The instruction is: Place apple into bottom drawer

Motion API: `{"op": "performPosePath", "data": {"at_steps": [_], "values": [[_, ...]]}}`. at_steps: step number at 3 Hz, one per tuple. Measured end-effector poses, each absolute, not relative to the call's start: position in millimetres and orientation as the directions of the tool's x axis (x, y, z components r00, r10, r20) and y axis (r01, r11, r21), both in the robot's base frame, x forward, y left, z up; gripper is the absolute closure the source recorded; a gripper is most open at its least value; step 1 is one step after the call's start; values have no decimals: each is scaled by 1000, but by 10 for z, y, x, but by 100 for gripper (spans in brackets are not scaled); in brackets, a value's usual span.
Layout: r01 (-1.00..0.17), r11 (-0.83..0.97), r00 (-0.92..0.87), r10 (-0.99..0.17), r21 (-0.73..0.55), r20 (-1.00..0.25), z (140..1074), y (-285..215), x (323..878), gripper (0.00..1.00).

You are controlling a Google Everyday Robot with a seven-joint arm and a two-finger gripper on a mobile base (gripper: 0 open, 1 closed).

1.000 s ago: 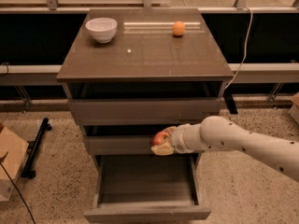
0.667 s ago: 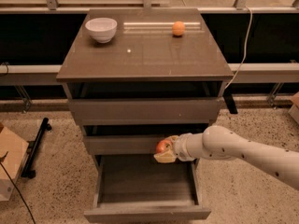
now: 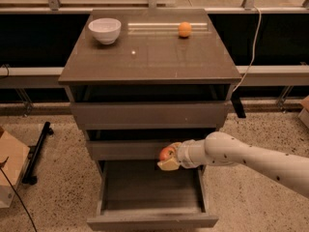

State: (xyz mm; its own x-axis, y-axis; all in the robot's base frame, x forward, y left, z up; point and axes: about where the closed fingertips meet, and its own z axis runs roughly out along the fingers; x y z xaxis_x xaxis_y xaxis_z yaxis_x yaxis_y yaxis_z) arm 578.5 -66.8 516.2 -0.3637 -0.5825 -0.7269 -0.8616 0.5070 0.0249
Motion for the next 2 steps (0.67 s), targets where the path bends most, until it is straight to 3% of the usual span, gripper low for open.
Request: {"op": "performPosePath", "data": {"at_steps": [1, 2], "values": [[-852, 521, -383, -546, 56, -745, 4544, -750, 5834, 100], [-852, 520, -388, -544, 64, -744, 4501, -736, 5817, 100]]}}
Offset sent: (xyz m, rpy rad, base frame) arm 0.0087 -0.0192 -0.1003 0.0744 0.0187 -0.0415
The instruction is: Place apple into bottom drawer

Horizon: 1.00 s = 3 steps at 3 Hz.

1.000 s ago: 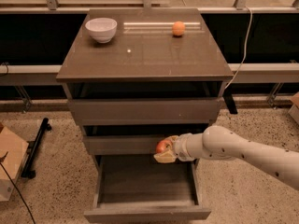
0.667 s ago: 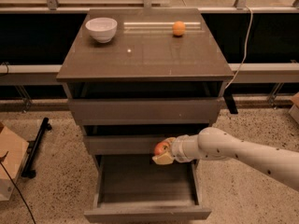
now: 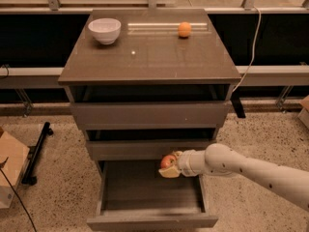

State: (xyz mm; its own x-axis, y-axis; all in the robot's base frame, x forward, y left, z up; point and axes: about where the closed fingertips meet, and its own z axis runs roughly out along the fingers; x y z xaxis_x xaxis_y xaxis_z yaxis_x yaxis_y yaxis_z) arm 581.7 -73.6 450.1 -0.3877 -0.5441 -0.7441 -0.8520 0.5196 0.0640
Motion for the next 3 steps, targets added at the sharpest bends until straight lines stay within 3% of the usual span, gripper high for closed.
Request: {"op": "performPosePath", "data": {"at_steps": [3], "values": [[-811, 575, -459, -514, 105, -725, 3644, -772, 5845, 100]]}}
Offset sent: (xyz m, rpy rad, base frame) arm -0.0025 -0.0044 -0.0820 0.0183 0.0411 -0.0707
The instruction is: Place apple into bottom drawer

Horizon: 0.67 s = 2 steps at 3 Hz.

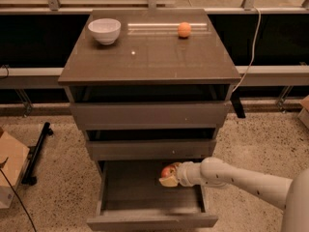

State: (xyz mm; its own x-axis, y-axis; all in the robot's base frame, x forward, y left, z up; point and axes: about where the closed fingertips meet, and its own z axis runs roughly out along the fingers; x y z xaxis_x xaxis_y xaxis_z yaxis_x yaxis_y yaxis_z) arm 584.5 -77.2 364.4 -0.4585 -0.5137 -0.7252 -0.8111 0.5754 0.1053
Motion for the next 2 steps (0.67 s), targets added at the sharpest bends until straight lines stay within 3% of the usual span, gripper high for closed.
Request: {"op": "performPosePath", "data": {"at_steps": [2], "values": [[-795, 597, -478, -509, 106, -716, 3216, -727, 5894, 100]]}}
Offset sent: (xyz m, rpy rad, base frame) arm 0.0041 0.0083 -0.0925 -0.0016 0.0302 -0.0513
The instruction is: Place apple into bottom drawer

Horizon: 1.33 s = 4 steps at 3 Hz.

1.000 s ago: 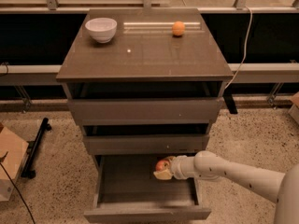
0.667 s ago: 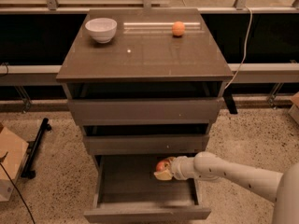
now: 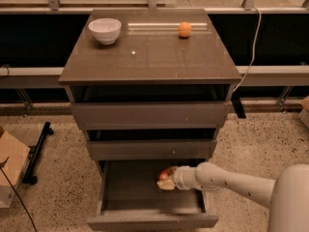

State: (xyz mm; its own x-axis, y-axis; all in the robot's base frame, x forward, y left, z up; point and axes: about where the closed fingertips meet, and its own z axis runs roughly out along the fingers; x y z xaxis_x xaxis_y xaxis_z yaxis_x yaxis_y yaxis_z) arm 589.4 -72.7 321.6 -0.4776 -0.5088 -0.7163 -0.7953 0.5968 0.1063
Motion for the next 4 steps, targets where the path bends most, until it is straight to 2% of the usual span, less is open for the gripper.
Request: {"op": "performPosePath", "data": {"at_steps": [1, 3, 4], "values": [[-762, 632, -523, -470, 143, -711, 2700, -758, 5894, 97], [-685, 696, -612, -389, 215, -688, 1961, -905, 5932, 50], [-636, 727, -666, -345, 260, -662, 1621, -995, 5908, 20]]}}
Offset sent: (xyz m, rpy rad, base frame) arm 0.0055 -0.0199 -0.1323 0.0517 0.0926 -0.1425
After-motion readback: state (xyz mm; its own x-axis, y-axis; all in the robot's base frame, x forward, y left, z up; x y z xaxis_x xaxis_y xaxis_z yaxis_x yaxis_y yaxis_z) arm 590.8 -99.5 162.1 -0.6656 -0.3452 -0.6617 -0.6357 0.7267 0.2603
